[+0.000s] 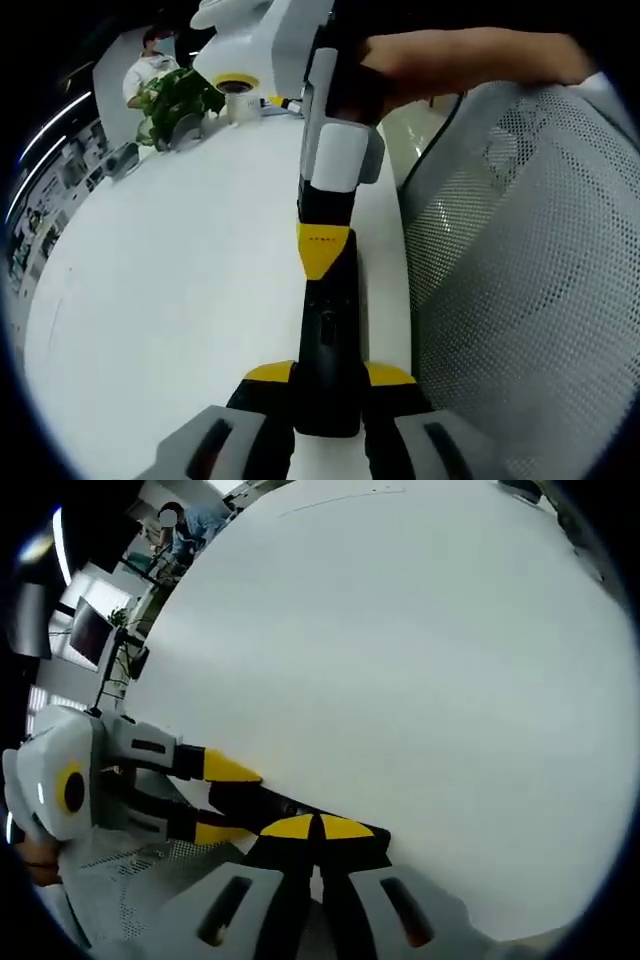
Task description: Press the specified remote control buttons in sequence, fully releasing each button before pressing the next.
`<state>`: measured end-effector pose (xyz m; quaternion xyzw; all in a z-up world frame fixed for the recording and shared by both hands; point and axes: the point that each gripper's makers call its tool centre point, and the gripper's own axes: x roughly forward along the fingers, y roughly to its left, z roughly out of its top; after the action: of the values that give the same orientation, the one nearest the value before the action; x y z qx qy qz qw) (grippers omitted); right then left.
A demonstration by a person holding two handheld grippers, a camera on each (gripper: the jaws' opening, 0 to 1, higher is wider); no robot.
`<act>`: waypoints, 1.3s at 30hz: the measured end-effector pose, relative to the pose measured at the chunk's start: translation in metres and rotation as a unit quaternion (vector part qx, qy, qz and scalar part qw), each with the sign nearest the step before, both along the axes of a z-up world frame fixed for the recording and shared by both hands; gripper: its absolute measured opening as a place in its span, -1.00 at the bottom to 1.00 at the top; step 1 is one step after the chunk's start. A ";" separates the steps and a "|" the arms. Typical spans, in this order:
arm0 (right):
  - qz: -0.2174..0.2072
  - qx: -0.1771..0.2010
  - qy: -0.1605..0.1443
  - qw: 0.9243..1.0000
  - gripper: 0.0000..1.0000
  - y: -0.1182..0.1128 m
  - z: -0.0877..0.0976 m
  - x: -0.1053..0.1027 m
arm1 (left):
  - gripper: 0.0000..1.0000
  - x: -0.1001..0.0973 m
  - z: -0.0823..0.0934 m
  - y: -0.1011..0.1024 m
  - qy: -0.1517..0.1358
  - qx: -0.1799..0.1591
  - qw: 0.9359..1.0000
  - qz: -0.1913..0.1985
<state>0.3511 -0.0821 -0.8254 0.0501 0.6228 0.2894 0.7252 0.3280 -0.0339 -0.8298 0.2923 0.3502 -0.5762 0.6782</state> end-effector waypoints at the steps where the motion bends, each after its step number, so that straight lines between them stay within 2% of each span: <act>1: -0.001 -0.001 0.000 1.000 -1.00 0.000 0.000 0.000 | -0.51 0.000 0.000 0.000 0.000 0.000 1.000 0.000; 15: 0.011 -0.009 0.000 1.000 -1.00 0.001 0.001 -0.001 | -0.51 0.000 0.000 0.000 0.000 -0.001 1.000 0.008; 22: 0.011 0.003 0.040 0.999 -1.00 0.004 0.004 -0.011 | -0.51 0.000 0.000 0.000 -0.001 -0.008 1.000 0.010; 30: 0.016 0.000 0.042 0.999 -1.00 0.004 0.003 -0.013 | -0.51 0.000 0.000 -0.001 -0.001 -0.013 1.000 0.010; 32: 0.029 -0.004 0.048 0.998 -1.00 0.005 0.001 -0.018 | -0.50 -0.001 0.000 -0.002 -0.001 -0.014 1.000 0.008; 39: 0.063 -0.027 0.018 0.997 -1.00 0.006 0.001 -0.017 | -0.50 -0.001 -0.001 -0.003 0.000 -0.014 1.000 0.008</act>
<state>0.3339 -0.0758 -0.8240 -0.0035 0.6452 0.3167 0.6952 0.3272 -0.0369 -0.8308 0.2795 0.3443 -0.5756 0.6870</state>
